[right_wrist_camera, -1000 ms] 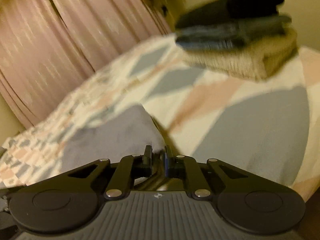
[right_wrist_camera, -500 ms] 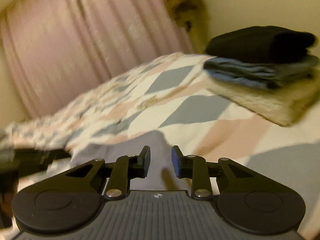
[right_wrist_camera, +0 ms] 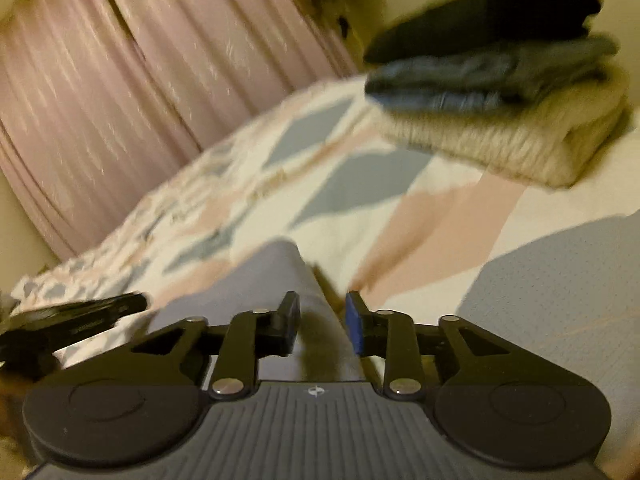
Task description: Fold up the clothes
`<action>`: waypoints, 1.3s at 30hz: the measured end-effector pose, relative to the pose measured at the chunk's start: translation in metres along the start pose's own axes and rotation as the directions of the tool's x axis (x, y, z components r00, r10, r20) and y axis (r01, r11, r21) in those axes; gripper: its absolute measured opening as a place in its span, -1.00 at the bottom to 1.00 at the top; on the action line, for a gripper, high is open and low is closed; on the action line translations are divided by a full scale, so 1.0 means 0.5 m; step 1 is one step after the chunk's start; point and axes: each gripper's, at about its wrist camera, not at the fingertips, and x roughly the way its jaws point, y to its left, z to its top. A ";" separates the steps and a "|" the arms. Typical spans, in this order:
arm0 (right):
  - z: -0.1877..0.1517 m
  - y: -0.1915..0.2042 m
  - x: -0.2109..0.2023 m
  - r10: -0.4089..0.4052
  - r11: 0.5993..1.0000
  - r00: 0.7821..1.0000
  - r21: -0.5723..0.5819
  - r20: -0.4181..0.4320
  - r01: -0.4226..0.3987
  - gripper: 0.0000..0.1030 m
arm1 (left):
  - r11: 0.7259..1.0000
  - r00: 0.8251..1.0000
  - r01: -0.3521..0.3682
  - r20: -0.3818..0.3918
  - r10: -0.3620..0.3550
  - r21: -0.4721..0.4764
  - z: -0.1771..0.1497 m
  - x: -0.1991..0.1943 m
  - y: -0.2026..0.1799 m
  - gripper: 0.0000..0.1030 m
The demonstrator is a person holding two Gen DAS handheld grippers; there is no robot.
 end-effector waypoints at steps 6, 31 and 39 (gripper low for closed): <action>-0.056 0.043 -0.068 0.008 0.988 1.000 -0.153 -0.004 -0.008 -0.40 | 0.983 0.984 0.178 0.020 -0.179 0.037 -0.102 -0.155 -0.102 -0.73; -0.070 0.072 -0.126 -0.060 0.995 0.997 -0.083 -0.047 0.056 -0.22 | 0.996 0.990 0.024 -0.135 -0.035 -0.083 -0.135 -0.213 -0.153 -0.71; -0.110 0.100 -0.194 -0.067 0.997 0.993 -0.036 -0.093 0.064 0.09 | 0.991 0.984 -0.040 -0.178 0.017 -0.129 -0.138 -0.271 -0.152 -0.53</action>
